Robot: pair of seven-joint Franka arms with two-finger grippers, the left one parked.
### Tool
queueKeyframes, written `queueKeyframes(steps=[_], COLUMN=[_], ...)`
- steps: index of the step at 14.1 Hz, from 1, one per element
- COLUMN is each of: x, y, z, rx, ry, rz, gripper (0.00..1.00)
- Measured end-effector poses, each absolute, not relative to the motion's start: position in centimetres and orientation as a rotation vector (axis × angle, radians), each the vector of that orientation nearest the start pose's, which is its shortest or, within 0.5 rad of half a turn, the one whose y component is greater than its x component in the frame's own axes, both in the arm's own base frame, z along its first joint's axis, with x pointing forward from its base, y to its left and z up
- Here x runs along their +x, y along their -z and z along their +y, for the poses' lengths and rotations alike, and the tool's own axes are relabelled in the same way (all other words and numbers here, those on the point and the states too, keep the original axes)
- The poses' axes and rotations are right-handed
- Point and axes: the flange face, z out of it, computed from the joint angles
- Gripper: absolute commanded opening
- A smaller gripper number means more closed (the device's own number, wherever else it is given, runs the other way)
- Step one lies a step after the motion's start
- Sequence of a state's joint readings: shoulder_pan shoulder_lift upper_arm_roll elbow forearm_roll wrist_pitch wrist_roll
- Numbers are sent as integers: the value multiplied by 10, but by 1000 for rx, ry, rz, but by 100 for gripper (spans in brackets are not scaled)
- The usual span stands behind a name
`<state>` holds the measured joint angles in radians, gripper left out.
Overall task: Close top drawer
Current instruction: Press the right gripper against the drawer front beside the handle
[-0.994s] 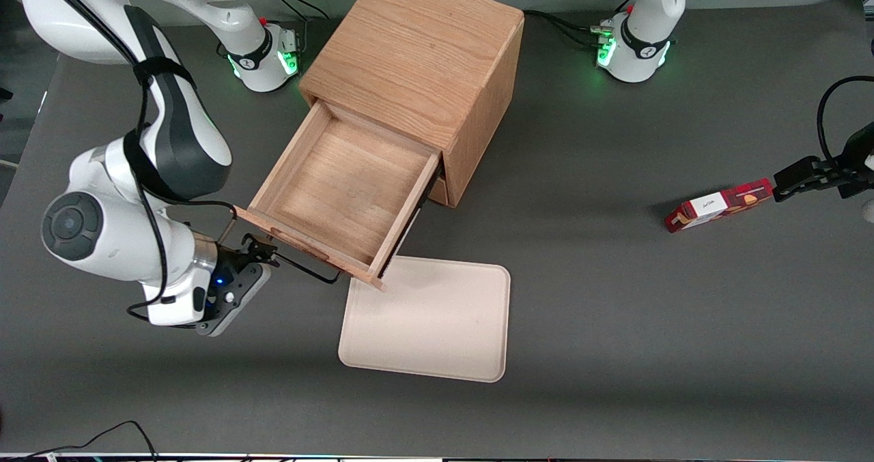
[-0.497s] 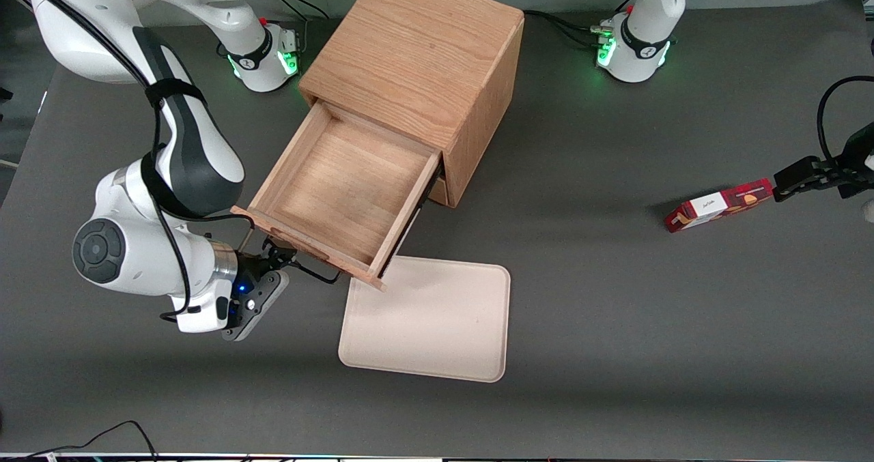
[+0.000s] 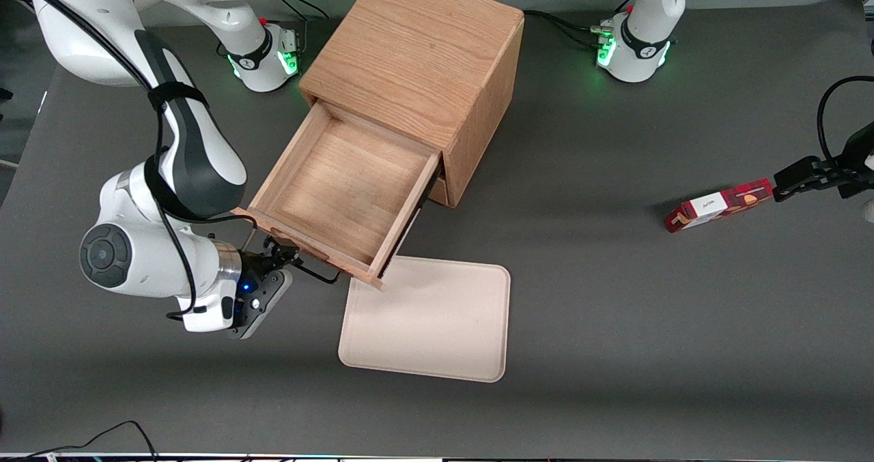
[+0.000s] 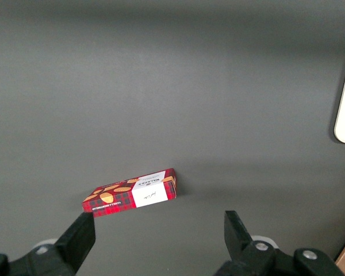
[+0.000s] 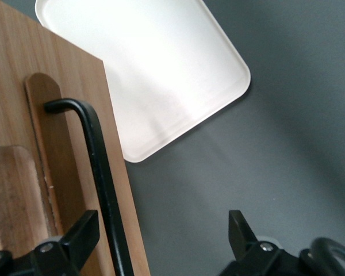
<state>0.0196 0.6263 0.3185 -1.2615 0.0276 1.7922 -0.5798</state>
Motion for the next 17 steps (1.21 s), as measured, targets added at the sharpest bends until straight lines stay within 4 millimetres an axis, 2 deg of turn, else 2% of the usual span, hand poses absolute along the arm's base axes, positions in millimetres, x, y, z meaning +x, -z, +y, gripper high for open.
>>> queueKeyframes(steps=[9, 17], x=[691, 684], y=[-396, -393], z=[189, 200], rx=[-2635, -2613], ry=[-91, -146], rz=[-1246, -1269], gripper=[100, 100])
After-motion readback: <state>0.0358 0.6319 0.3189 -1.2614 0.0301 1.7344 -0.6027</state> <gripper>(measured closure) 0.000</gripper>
